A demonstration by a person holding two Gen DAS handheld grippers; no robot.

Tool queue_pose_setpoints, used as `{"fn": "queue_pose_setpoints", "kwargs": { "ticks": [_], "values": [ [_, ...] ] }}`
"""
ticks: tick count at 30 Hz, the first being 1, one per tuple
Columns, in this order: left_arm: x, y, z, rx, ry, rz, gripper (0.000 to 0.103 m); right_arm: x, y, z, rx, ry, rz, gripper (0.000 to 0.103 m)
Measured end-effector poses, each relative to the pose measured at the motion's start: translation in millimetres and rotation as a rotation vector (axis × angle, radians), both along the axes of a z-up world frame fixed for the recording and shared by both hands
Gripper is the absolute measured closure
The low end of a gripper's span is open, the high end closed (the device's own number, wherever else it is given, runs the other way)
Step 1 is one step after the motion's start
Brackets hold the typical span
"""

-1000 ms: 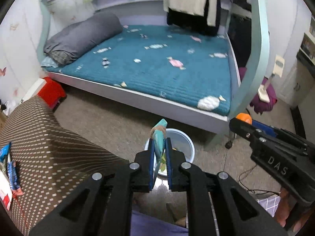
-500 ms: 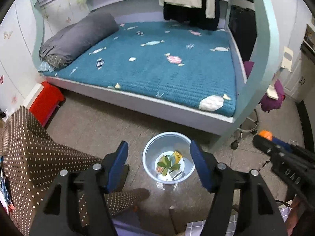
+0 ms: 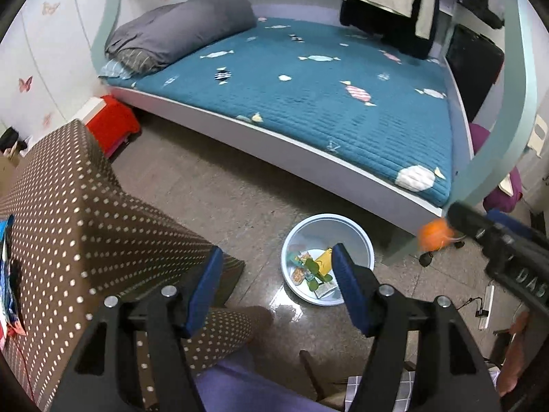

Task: Collect trash
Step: 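Carry tube and ball over the blue bucket and open both tools, then move both open tools back over the table trash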

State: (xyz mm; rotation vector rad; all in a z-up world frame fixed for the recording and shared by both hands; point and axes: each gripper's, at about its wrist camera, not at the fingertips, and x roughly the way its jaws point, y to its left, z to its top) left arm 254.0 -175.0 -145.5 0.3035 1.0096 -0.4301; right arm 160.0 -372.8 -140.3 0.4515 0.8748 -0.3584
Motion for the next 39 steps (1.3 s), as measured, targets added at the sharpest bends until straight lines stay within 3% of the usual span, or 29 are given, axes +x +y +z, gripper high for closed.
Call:
{"fn": "queue_pose_setpoints", "kwargs": {
  "ticks": [8, 14, 27, 39],
  "values": [
    [0, 9, 2, -0.006, -0.007, 0.025, 0.039, -8, 4, -16, 0.038, 0.072, 0.006, 0.023],
    [-9, 13, 6, -0.024, -0.01, 0.027, 0.039, -17, 15, -8, 0.033, 0.066, 0.017, 0.023],
    [-33, 44, 40, -0.084, -0.064, 0.055, 0.039, -25, 51, 29, -0.013, -0.017, 0.073, 0.023],
    [-57, 110, 80, -0.131, -0.145, 0.144, 0.036, -12, 106, 70, -0.046, -0.112, 0.218, 0.023]
  ]
}}
